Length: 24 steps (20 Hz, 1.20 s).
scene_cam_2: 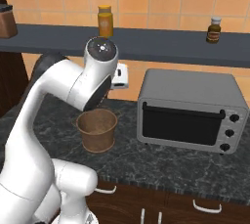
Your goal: Open the cabinet, pick up the bread from the cabinet and place it in the basket. Then move the basket to the dining counter.
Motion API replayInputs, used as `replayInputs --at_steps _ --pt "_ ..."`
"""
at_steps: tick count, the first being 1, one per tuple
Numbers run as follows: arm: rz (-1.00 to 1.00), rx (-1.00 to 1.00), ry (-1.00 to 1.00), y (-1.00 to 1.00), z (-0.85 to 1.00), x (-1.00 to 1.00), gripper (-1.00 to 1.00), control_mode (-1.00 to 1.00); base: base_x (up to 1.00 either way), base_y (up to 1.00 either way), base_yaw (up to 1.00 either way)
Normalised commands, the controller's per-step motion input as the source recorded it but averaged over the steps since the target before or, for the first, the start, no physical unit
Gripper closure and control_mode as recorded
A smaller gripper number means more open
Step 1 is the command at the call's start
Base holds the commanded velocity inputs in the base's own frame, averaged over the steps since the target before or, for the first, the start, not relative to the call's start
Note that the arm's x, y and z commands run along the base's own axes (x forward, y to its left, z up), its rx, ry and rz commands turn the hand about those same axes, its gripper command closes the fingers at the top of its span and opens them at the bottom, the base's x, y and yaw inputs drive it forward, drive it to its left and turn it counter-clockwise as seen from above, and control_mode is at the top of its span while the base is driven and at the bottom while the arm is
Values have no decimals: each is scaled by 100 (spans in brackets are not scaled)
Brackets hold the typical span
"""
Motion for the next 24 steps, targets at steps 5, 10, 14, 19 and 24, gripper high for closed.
replayInputs --at_steps 5,10,14,19,24 --pt "2 -1 15 98 -90 -10 100 -100 0 0 0" --pt "0 -4 12 64 -56 34 100 -100 0 0 0" --pt "2 -2 5 0 -67 63 100 -100 0 0 0" --pt "0 -2 3 1 -28 45 100 -100 0 0 0" --pt "0 -1 4 1 -20 30 100 -100 0 0 0"
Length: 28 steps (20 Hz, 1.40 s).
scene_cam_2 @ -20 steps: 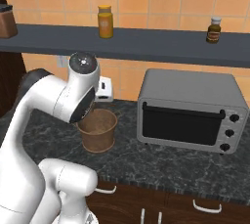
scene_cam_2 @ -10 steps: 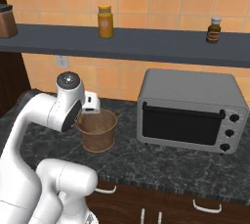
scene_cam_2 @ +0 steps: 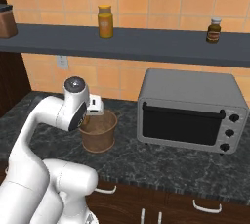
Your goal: Open the cabinet, pick up the bread from the cabinet and place it in the basket. Then move the basket to the dining counter.
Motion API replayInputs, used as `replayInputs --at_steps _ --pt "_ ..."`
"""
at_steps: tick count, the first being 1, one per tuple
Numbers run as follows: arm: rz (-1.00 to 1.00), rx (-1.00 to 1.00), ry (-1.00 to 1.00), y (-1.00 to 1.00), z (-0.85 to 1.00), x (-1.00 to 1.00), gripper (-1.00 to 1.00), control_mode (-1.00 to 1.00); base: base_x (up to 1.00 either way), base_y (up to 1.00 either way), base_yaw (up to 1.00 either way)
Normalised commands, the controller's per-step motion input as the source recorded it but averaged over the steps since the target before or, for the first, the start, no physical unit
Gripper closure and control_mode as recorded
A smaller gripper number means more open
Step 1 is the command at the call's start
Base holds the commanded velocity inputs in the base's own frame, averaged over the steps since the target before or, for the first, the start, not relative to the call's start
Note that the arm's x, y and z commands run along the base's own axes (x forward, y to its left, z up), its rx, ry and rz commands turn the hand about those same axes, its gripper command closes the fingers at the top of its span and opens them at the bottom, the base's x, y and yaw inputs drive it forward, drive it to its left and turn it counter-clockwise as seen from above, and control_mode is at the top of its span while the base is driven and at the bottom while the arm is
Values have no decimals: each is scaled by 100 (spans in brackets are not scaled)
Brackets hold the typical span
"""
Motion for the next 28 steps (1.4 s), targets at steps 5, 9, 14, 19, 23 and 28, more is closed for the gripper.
replayInputs --at_steps 5,9,14,19,23,28 --pt "0 -1 4 0 -33 28 100 -100 0 0 0" --pt "0 -1 8 0 -49 41 100 -100 0 0 0" --pt "0 0 7 -3 -36 58 100 -100 0 0 0" --pt "0 0 7 -19 -28 58 100 -100 0 0 0" --pt "0 0 6 -21 -32 62 100 -100 0 0 0" --pt "0 -1 4 0 -44 51 100 -100 0 0 0"
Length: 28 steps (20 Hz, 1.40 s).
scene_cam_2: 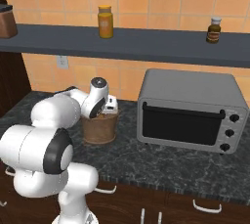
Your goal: Open the cabinet, pick up the bread from the cabinet and place it in the basket. Then move the basket to the dining counter.
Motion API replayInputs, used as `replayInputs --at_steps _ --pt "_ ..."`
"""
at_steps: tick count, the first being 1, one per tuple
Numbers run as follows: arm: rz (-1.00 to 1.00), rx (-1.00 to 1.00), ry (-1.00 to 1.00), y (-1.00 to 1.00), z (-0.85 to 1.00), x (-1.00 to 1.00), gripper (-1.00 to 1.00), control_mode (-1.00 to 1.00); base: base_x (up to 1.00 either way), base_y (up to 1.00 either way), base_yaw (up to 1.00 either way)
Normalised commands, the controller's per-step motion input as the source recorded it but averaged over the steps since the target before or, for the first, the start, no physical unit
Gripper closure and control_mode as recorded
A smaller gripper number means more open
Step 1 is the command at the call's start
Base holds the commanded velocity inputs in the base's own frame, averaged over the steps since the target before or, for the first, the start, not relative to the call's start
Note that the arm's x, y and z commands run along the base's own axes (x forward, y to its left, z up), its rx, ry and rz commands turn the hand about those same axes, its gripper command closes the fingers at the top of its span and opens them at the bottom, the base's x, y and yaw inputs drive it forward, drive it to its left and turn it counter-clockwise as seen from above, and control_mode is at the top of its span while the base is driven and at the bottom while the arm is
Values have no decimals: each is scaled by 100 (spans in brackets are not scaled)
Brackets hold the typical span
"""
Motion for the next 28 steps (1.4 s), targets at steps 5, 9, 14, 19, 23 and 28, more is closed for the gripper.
replayInputs --at_steps 5,9,14,19,23,28 --pt "0 0 4 -19 -43 -10 -100 -100 0 0 0" --pt "0 0 0 -8 -12 -31 -100 -100 0 0 0" --pt "0 0 -7 0 0 -17 -100 -100 0 0 0" --pt "0 0 -7 0 0 -22 -100 -100 0 0 0" --pt "-1 0 -6 1 24 -29 -100 -100 0 0 0" --pt "-6 0 -3 0 32 -46 -100 -100 0 0 0"
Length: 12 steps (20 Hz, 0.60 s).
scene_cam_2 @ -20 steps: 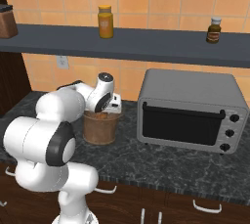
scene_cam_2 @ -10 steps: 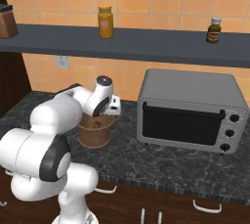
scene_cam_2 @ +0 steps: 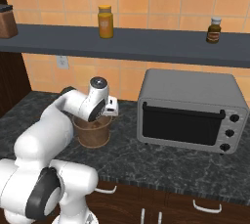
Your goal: Open the cabinet, pick up the bread from the cabinet and place it in the basket. Then move the basket to the dining counter.
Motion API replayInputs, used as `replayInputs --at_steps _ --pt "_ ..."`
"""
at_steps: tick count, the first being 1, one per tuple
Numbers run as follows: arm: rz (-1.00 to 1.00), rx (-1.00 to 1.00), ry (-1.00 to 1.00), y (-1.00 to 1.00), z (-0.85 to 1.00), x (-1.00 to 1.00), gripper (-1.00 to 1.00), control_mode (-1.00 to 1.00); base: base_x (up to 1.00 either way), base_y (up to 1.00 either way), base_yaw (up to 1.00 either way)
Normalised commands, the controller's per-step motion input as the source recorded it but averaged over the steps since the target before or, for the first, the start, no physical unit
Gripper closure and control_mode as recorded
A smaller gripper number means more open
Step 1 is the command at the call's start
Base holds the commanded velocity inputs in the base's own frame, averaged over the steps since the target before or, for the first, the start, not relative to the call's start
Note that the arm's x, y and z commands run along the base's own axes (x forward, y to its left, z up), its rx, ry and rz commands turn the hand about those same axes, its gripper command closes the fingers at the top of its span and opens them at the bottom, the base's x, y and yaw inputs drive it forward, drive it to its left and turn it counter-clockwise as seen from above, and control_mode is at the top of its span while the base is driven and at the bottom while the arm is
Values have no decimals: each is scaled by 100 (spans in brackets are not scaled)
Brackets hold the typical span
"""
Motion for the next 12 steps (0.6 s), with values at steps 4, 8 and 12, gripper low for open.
replayInputs --at_steps 4,8,12 --pt "-6 0 0 0 25 -20 -100 -100 0 0 0" --pt "-8 0 -5 0 67 -24 -100 -100 0 0 0" --pt "-9 0 -1 -1 57 -23 -100 -100 0 0 0"
